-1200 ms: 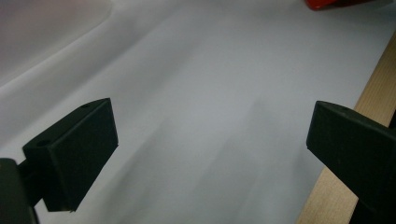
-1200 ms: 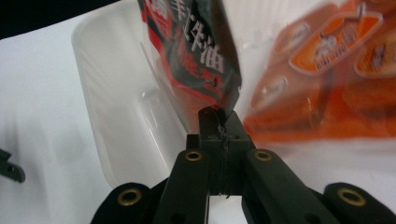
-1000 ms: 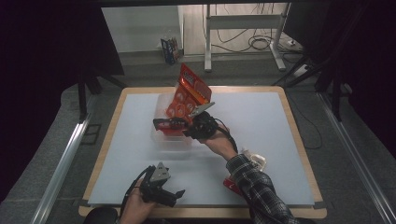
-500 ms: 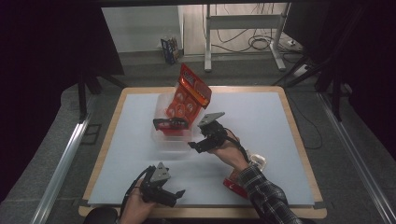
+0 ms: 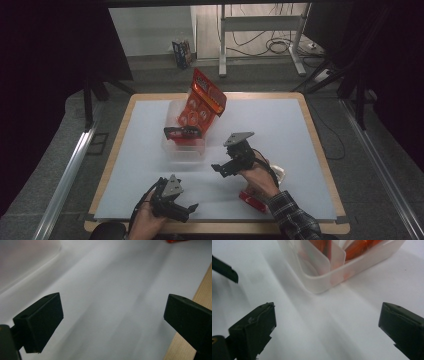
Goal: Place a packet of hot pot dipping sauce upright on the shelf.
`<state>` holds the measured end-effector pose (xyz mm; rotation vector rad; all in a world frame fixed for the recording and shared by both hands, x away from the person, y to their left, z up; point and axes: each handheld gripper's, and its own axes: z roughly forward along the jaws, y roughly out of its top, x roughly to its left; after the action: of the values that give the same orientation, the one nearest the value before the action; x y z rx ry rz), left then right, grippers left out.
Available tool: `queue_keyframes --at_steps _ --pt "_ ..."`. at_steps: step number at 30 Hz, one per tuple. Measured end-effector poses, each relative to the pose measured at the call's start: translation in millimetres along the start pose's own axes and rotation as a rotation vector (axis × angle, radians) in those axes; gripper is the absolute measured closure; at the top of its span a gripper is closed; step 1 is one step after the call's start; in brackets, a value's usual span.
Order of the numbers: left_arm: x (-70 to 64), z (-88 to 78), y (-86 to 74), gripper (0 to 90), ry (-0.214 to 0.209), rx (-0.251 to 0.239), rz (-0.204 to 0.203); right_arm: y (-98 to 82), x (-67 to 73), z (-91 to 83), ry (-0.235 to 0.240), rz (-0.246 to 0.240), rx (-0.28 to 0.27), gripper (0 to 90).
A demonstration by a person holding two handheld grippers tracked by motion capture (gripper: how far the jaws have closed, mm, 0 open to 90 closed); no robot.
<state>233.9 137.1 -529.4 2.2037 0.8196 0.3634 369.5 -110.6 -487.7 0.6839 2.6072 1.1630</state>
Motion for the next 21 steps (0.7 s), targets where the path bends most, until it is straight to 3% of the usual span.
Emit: queue_keyframes --at_steps 3,6,12,21 --pt "0.6 -0.4 -0.1 2.2 0.003 -0.001 0.006 -6.1 1.2 -5.7 -0.011 0.002 -0.007 0.0" --pt "0.4 -0.6 -0.1 2.2 0.004 -0.006 0.012 -10.3 0.5 -13.3 -0.058 0.001 -0.028 0.0" --pt "0.1 -1.0 0.0 2.1 0.006 -0.013 0.019 -21.0 -1.9 -30.6 -0.073 0.031 -0.026 0.0" --pt "0.6 -0.7 -0.1 2.0 0.013 -0.015 0.025 -48.0 -7.7 -56.5 -0.096 0.148 -0.015 2.9"
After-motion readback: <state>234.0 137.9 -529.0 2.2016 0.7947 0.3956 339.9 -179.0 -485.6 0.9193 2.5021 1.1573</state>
